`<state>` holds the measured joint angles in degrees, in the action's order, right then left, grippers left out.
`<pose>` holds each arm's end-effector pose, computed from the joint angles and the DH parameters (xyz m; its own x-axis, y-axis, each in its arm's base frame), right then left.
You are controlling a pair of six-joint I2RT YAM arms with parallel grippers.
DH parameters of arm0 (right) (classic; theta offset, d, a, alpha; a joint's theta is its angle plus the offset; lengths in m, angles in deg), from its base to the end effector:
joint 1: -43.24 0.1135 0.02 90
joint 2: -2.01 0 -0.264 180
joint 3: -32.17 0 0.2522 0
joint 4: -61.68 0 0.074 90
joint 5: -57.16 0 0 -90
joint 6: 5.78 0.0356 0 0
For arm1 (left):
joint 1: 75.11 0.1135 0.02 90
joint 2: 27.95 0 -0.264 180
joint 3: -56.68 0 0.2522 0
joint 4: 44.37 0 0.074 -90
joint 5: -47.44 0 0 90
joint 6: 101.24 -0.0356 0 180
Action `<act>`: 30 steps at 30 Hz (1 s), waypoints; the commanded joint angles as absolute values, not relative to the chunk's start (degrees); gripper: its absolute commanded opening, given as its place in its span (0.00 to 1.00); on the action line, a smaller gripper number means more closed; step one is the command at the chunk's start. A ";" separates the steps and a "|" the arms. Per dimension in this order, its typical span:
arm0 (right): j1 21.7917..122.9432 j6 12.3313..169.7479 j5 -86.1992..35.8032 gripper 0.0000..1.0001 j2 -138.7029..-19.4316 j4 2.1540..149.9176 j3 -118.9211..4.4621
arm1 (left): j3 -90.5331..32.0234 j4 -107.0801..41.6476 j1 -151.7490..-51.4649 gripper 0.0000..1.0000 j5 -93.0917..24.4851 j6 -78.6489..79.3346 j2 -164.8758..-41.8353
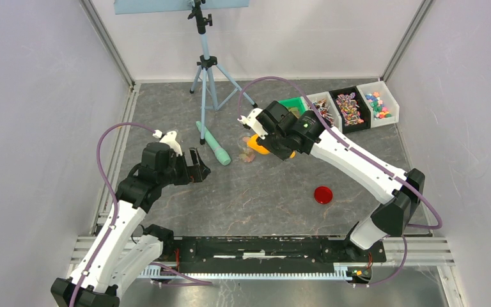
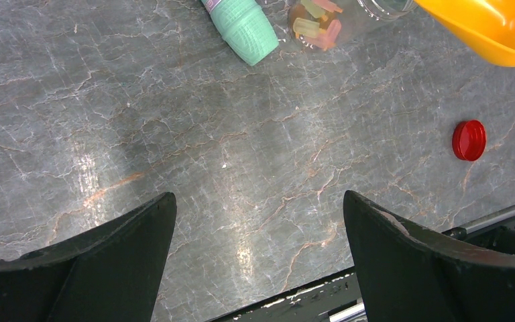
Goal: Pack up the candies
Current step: Place the fake candies in the packing bottle.
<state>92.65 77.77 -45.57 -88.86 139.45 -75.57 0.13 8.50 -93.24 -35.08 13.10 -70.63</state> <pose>0.2130 0.2366 0.3557 -0.4895 -0.7398 -0.4616 -0.7306 0.6370 -0.2460 0.1465 -0.0529 0.2841 -0.7117 -0.1970 -0.6743 0.1222 0.9105 -0.3949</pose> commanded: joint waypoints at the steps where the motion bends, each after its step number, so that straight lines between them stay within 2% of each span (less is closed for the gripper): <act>1: 93.00 78.20 -45.75 0.00 -88.42 139.76 -78.26 | -0.68 7.50 -93.43 1.00 -36.06 11.53 -69.87; 21: 93.12 76.58 -45.24 0.00 -84.74 139.15 -79.40 | -0.66 7.52 -93.52 1.00 -35.86 11.61 -69.56; 24: 93.20 74.24 -43.96 0.00 -81.30 135.02 -75.20 | -0.74 7.48 -93.48 1.00 -35.53 11.78 -69.29; 30: 93.41 67.84 -40.88 0.00 -69.83 114.07 -57.00 | -0.93 7.51 -93.54 1.00 -35.46 11.79 -67.78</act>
